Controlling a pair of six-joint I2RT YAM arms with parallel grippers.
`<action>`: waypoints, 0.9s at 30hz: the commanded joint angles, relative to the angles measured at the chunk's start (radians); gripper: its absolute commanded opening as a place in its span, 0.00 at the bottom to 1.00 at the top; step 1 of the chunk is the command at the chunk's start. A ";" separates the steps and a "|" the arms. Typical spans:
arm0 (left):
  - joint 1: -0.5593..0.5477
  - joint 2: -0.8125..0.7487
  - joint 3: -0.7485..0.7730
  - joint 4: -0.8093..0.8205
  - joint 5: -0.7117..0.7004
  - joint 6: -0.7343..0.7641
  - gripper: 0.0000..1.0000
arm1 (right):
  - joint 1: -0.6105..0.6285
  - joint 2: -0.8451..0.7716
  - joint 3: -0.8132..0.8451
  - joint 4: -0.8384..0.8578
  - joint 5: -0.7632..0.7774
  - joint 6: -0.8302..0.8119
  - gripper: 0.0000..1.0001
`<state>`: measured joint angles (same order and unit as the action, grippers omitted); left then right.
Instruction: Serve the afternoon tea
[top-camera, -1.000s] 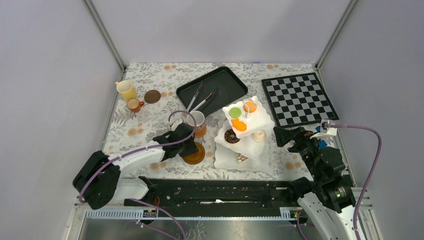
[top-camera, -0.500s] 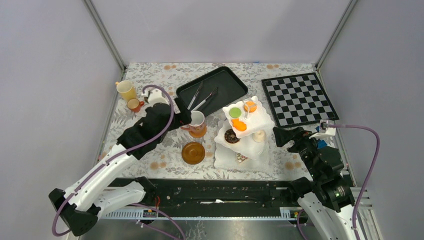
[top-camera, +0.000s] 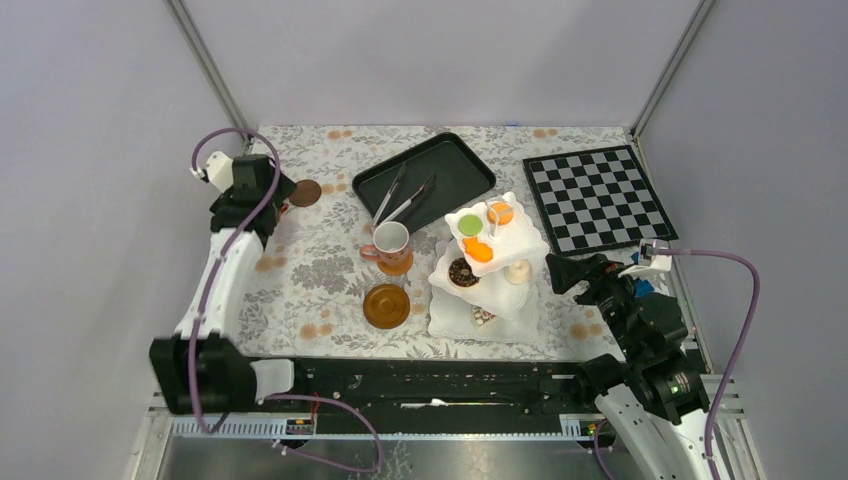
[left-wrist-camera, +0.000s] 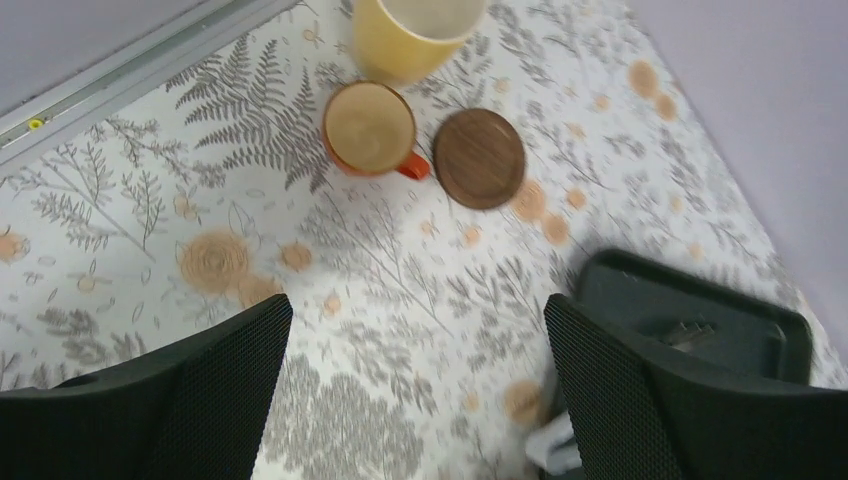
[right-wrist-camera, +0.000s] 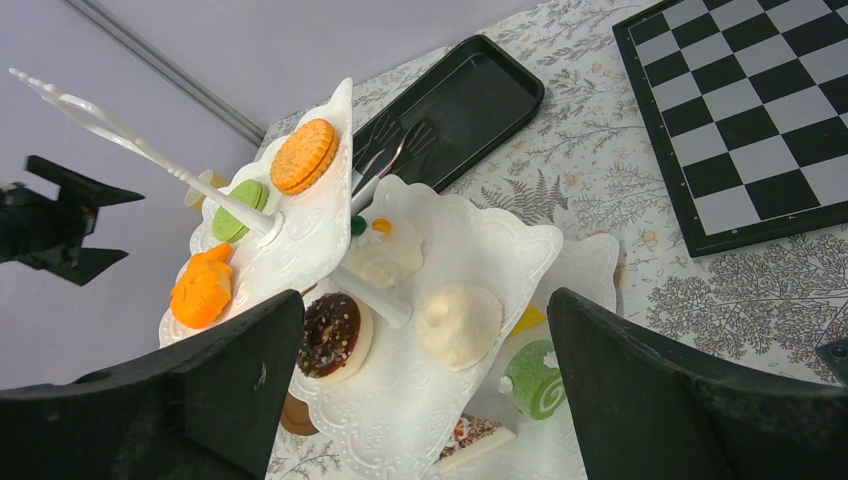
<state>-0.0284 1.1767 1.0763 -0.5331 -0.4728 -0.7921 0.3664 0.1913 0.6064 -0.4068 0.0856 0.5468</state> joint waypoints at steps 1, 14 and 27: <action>0.177 0.191 0.091 0.157 0.188 0.086 0.99 | 0.005 -0.006 0.031 0.040 0.010 -0.023 0.98; 0.398 0.614 0.301 0.318 0.251 0.039 0.81 | 0.005 -0.007 0.025 0.028 0.039 -0.069 0.98; 0.399 0.693 0.373 0.318 0.250 -0.017 0.79 | 0.005 -0.003 0.016 0.018 0.064 -0.073 0.98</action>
<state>0.3683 1.8633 1.4094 -0.2600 -0.2340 -0.7719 0.3664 0.1856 0.6064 -0.4107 0.1230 0.4889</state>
